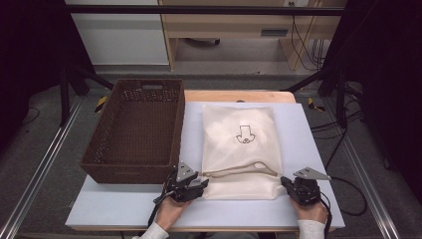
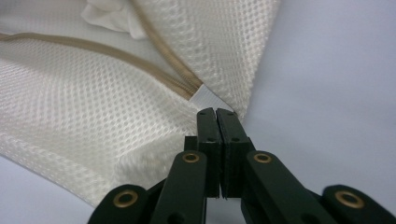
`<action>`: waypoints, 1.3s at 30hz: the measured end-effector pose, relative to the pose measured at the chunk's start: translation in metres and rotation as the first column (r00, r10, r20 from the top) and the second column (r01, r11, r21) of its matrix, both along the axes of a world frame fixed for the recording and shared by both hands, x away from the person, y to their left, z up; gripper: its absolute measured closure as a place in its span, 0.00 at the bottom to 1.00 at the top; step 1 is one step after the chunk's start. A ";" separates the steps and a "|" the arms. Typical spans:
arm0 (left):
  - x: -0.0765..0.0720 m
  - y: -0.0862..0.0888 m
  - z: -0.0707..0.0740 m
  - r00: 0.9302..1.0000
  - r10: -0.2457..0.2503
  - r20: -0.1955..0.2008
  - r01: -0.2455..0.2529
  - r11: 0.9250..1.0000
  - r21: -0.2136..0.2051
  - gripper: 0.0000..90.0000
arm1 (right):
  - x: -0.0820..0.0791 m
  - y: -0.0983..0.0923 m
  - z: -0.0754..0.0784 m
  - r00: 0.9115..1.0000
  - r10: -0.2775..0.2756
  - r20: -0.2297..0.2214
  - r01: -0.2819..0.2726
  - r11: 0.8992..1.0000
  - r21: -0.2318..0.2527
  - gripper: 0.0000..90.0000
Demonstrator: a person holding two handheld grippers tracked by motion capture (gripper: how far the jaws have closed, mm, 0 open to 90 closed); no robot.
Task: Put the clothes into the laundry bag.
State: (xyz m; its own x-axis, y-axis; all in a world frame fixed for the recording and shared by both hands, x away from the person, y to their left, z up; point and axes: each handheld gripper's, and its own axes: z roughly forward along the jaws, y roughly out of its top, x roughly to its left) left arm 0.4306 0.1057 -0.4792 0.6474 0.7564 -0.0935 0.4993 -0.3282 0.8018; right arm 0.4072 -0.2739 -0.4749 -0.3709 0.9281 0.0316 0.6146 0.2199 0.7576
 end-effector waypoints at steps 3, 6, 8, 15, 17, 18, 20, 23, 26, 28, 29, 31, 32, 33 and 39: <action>0.001 -0.001 -0.001 1.000 -0.001 -0.004 0.001 1.000 0.003 0.56 | -0.005 -0.005 -0.003 1.000 0.004 0.002 -0.004 1.000 0.001 0.97; 0.001 -0.002 -0.004 1.000 -0.009 -0.011 0.009 1.000 0.028 0.62 | -0.004 -0.003 -0.001 1.000 0.012 0.013 -0.012 1.000 -0.005 0.77; 0.003 -0.003 -0.006 1.000 -0.010 -0.025 0.010 0.999 0.031 0.67 | -0.001 -0.001 0.000 0.999 0.004 0.054 -0.004 1.000 -0.002 0.59; 0.003 -0.002 -0.005 1.000 -0.008 -0.030 0.010 0.999 0.048 0.82 | 0.012 0.002 -0.009 1.000 0.018 -0.008 -0.018 1.000 -0.008 0.74; 0.003 -0.001 -0.004 1.000 -0.001 -0.024 0.002 0.999 0.053 0.82 | 0.008 0.001 -0.007 0.999 0.048 -0.016 -0.047 0.999 0.010 0.83; 0.002 0.001 -0.004 1.000 0.004 -0.015 -0.003 0.998 0.062 0.82 | 0.005 0.002 -0.006 0.998 0.065 -0.016 -0.065 0.998 0.013 0.84; 0.002 0.004 -0.004 1.000 0.008 -0.011 -0.007 0.998 0.061 0.81 | 0.001 0.002 -0.006 0.996 0.083 -0.026 -0.083 0.997 0.013 0.82; 0.001 0.006 -0.002 1.000 -0.005 0.001 0.005 0.999 0.049 0.72 | 0.001 0.003 -0.004 0.997 0.068 -0.028 -0.068 0.998 0.009 0.67; -0.003 0.008 0.005 0.999 -0.022 0.037 0.020 0.999 0.029 0.56 | -0.001 0.000 0.001 0.997 0.058 0.048 -0.059 0.998 0.011 0.47; -0.006 0.010 0.012 0.998 -0.032 0.050 0.032 0.999 0.014 0.46 | -0.002 -0.002 0.007 0.995 0.041 0.093 -0.044 0.999 0.028 0.38; -0.007 0.011 0.016 0.998 -0.039 0.050 0.038 0.999 0.006 0.42 | -0.003 -0.003 0.009 0.993 0.039 0.112 -0.044 0.998 0.043 0.35; -0.009 0.014 0.023 0.997 -0.057 0.058 0.058 0.998 -0.012 0.39 | -0.005 -0.004 0.014 0.988 0.031 0.150 -0.041 0.997 0.062 0.29; -0.011 0.015 0.026 0.996 -0.063 0.068 0.065 0.998 -0.019 0.37 | -0.006 -0.005 0.016 0.984 0.035 0.175 -0.046 0.997 0.060 0.27; -0.013 0.016 0.028 0.995 -0.070 0.078 0.072 0.997 -0.018 0.36 | -0.008 -0.006 0.018 0.981 0.032 0.192 -0.045 0.997 0.061 0.25; -0.020 0.021 0.035 0.990 -0.090 0.107 0.092 0.996 -0.014 0.32 | -0.011 -0.012 0.023 0.974 0.005 0.226 -0.025 0.996 0.085 0.18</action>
State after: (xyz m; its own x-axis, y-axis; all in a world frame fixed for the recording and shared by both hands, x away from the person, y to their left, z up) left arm 0.4103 0.1263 -0.4444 0.7207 0.6925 -0.0340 0.3795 -0.3530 0.8552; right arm 0.3960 -0.2863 -0.4520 -0.3912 0.9199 0.0260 0.4235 0.1549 0.8925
